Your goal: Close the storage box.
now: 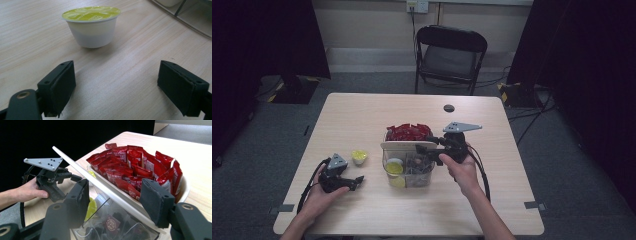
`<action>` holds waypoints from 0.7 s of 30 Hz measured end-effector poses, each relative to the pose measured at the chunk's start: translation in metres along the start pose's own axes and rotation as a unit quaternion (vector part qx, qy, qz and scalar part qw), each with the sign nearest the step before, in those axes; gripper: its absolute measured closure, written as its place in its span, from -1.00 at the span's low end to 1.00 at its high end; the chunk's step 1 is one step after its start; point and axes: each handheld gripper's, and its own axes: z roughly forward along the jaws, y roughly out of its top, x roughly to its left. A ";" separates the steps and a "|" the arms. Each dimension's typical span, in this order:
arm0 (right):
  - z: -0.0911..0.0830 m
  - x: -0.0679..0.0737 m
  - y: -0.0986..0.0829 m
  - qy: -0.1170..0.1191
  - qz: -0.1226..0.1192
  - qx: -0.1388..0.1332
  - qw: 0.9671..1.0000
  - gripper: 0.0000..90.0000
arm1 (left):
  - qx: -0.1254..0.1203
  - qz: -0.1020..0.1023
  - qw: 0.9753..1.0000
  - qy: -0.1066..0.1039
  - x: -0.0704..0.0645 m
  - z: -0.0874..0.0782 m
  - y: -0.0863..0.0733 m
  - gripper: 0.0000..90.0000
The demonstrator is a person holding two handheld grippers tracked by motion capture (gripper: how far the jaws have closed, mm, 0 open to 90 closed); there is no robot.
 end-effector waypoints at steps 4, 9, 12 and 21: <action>-0.001 0.001 -0.002 0.004 -0.001 0.000 1.000 -0.12 | 0.000 0.000 1.000 0.000 0.000 0.000 0.000 -0.68; -0.003 0.004 -0.004 0.002 -0.008 0.007 1.000 -0.15 | 0.000 0.000 1.000 0.000 0.000 0.000 0.000 -0.68; -0.007 0.006 -0.006 0.001 -0.007 0.005 1.000 -0.16 | 0.000 0.001 1.000 0.000 0.000 0.000 0.000 -0.68; -0.016 0.010 -0.011 -0.004 -0.011 0.001 1.000 -0.22 | 0.000 0.001 1.000 0.000 0.000 0.000 0.000 -0.68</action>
